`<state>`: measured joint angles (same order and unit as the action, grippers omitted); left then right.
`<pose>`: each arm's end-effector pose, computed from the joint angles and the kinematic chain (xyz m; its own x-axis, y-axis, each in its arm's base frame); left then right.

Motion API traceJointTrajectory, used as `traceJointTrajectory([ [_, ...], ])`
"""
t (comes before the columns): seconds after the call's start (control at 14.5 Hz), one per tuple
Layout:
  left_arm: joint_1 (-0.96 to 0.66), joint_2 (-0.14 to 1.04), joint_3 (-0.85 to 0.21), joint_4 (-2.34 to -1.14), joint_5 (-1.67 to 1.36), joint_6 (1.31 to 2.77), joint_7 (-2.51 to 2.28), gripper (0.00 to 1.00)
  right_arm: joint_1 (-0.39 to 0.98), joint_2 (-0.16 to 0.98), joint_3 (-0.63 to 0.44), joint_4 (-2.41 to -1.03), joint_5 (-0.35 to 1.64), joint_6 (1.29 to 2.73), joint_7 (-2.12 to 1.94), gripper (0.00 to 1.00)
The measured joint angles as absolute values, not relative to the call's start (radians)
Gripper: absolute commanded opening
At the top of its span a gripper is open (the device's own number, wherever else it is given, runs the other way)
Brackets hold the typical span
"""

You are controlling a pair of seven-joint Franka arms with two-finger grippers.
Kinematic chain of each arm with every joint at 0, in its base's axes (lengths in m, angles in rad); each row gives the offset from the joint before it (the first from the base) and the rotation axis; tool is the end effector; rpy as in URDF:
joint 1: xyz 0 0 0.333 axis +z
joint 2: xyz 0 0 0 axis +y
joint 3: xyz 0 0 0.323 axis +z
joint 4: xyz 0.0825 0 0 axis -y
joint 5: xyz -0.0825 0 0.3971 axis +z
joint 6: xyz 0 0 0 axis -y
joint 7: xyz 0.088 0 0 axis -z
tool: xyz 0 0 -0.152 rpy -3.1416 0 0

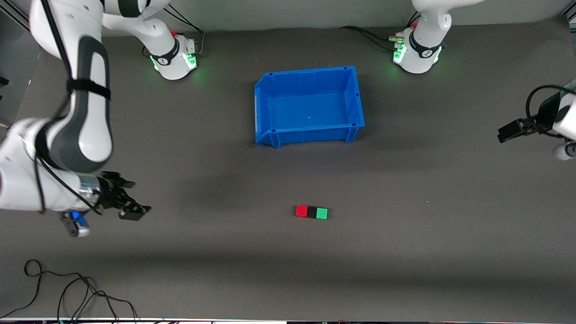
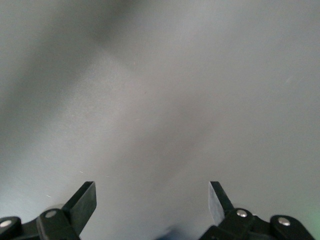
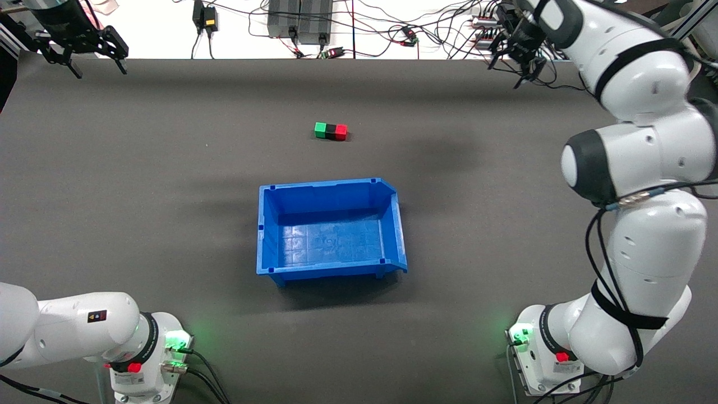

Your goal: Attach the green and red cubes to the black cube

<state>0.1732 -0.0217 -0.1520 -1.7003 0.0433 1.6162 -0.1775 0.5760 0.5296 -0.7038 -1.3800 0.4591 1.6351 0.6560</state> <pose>0.5573 0.0176 0.5398 0.9792 0.1955 -0.0535 0.1925 -0.9797 -0.0566 0.6820 0.0562 0.4082 0.6805 -0.7076 -0.1903 -0.7206 -0.6934 0.0016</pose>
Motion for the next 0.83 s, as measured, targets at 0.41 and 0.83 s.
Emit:
traceJointTrajectory([
  [0.41, 0.155, 0.058, -0.164, -1.469, 0.03, 1.391, -0.177, 1.0, 0.553, 0.315, -0.675, -1.453, 0.202, 1.628, 0.474, 1.0],
  [0.83, 0.151, 0.05, -0.166, -1.457, 0.011, 1.537, -0.185, 1.0, 0.235, 0.138, -0.356, -1.5, 0.057, 1.628, 0.225, 1.0],
])
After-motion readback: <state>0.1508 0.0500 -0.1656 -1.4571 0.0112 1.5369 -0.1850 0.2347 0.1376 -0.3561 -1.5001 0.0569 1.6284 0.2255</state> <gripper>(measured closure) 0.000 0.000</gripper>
